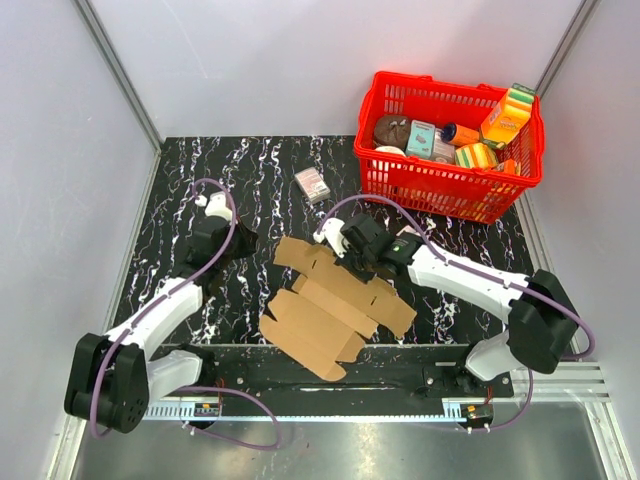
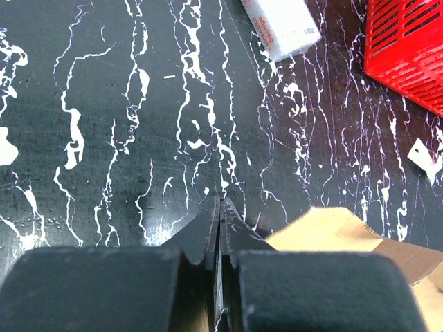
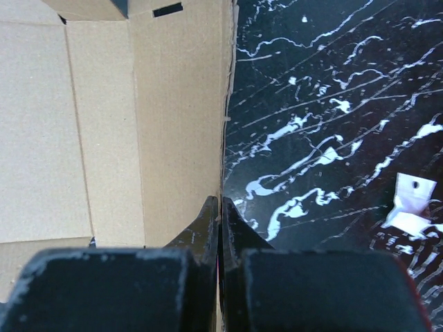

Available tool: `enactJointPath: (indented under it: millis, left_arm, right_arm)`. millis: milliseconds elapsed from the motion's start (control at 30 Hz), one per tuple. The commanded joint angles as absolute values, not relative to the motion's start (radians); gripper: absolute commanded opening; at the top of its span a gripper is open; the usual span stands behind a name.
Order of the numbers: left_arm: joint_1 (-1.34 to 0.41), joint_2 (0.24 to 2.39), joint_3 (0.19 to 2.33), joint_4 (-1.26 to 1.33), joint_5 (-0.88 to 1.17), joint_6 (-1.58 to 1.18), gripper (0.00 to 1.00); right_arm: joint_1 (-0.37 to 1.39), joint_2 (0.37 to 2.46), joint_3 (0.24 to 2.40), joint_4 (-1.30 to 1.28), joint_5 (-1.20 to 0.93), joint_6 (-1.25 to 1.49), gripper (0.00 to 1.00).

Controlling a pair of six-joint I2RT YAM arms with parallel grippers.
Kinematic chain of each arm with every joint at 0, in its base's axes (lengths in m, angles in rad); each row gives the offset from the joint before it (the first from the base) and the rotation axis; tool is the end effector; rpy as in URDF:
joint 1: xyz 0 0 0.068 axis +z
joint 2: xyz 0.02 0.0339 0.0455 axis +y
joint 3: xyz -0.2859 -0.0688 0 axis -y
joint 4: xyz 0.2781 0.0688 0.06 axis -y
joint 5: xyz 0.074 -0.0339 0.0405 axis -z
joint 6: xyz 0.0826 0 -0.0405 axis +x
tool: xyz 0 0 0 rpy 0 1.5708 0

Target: Fold the paper box

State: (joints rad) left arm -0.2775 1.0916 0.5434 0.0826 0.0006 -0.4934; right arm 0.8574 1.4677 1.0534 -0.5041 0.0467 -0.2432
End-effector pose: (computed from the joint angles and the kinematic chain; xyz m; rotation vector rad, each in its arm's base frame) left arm 0.2854 -0.0813 0.2032 -0.2227 2.0588 -0.4807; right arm 0.2413 0.2730 0.2165 -1.2899 2.1402 0.1999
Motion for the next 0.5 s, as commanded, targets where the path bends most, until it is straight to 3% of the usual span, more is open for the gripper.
enactJointPath:
  millis: [0,467]
  left_arm:
    - [-0.265,1.106,0.538,0.204,0.034,-0.476,0.02]
    - [-0.258,1.21,0.448,0.402,0.182,-0.486,0.02]
  right_arm:
    - [0.879,1.467,1.12,-0.529,0.118,-0.382,0.0]
    - [0.946,1.437,1.069,-0.465,0.195,-0.535,0.0]
